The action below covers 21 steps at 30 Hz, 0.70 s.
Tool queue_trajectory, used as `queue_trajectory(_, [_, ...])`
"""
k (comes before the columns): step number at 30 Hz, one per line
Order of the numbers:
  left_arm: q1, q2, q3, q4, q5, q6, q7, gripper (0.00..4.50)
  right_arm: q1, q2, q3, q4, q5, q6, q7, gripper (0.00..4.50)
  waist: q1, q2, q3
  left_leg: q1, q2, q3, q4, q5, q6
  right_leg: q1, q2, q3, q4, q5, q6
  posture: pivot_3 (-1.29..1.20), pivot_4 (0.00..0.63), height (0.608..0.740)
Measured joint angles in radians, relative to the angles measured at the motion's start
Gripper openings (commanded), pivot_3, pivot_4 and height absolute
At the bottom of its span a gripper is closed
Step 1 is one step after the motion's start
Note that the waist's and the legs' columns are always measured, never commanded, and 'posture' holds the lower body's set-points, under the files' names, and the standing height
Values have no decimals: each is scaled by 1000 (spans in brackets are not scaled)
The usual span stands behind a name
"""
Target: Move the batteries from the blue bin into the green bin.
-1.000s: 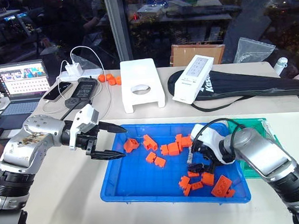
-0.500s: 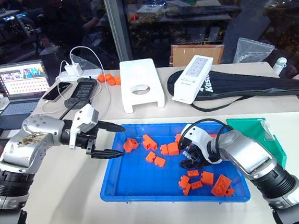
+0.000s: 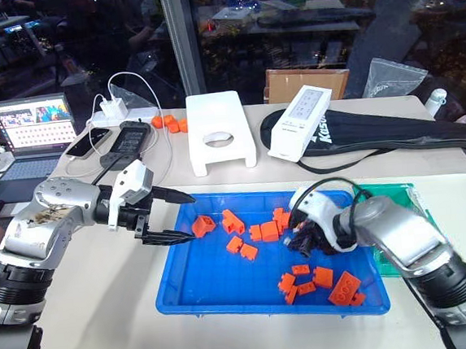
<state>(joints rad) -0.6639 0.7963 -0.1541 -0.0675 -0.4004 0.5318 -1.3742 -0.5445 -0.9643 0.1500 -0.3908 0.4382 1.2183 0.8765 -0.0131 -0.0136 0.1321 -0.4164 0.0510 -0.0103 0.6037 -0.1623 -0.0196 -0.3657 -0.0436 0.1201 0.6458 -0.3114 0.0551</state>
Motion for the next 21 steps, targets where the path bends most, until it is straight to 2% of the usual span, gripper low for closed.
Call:
queue_trajectory(3, [-1, -1, 1, 2, -7, 3, -9, 4500, -12, -144, -100, 92, -21, -63, 33, 249, 1, 0, 0, 0, 0, 0, 0, 0, 0, 0, 0, 0, -2, 0, 0, 0, 150, 712])
queue_trajectory(8, [-9, -15, -1, 4, -14, 3, -12, 4500, 52, -298, -158, 275, -101, -194, 53, 249, -4, 0, 0, 1, 0, 1, -3, 0, 0, 0, 0, 1, -2, 0, 0, 0, 150, 712])
queue_trajectory(12, [-9, -20, 0, 5, -18, 3, -11, 4500, 132, -324, -171, 324, -131, -246, 66, 249, -14, 1, 0, 2, 0, 2, -4, 0, 0, 0, 0, 2, -2, 0, 0, 0, 150, 712])
queue_trajectory(15, [-9, -26, 2, 5, -22, 4, -1, 4500, 167, -296, -175, 335, -128, -255, 66, 249, -23, 1, -1, 2, 0, 2, -3, 0, 0, 0, 0, 2, -1, 0, 0, 0, 150, 712])
queue_trajectory(17, [-9, -41, 3, 5, -25, 6, 16, 4500, 195, -282, -175, 338, -123, -255, 66, 1258, -24, 2, -1, 2, 0, 2, -3, 0, 0, 0, 0, 2, -1, 0, 0, 0, 150, 712])
queue_trajectory(18, [-9, -47, 5, 5, -27, 7, 25, 4500, 207, -277, -175, 342, -123, -255, 66, 1412, -24, 2, -1, 2, 0, 2, -2, 0, 0, 0, 0, 2, -1, 0, 0, 0, 150, 712])
queue_trajectory(21, [-13, -68, 21, 5, -35, 14, 57, 4500, 209, -274, -176, 344, -123, -255, 65, 2437, -24, 2, -1, 2, 0, 2, -2, 0, 0, 1, 0, 2, -1, 0, 0, 0, 150, 712])
